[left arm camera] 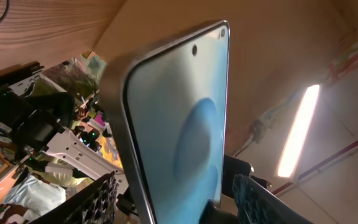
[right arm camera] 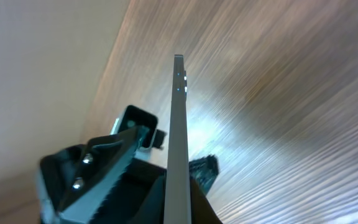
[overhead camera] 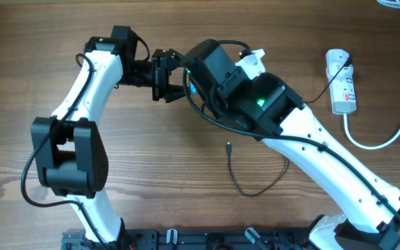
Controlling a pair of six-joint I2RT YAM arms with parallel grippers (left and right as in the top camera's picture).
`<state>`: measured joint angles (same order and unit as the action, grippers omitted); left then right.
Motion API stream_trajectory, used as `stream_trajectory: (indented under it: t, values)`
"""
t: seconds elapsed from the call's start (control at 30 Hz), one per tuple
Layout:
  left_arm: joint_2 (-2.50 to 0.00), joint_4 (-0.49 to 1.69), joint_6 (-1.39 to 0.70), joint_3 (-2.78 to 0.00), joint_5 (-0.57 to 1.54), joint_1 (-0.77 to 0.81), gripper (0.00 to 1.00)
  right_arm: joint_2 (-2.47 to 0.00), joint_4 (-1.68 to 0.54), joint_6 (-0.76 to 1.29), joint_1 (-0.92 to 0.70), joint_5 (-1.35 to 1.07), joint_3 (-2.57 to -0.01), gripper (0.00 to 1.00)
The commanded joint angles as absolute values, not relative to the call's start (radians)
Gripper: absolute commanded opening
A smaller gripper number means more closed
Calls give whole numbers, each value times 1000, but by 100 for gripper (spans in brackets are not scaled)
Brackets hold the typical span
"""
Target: Plug charger to phone and switch on socket
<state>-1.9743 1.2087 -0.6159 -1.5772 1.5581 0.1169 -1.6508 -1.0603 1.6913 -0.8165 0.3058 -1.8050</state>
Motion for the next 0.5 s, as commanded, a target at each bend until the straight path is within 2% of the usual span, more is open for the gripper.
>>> stream_trajectory:
  t: [0.0,0.07,0.23,0.47]
  values:
    - [-1943,1209,-614,-1578,1577,120,61,-1623,-1052,1861,-820,281,-1819,4]
    - [-1943,1209,-614,-1578,1577,120,54,-1623,-1052,1907,-821,281,-1819,5]
    - [-1943,1209,-615,-1578,1577,120,49,-1631,-1053,1967,-821,282,-1819,5]
    - [-1943,1209,-615,-1578,1577,120,37,-1640,-1056,1972,-821,282,-1817,5]
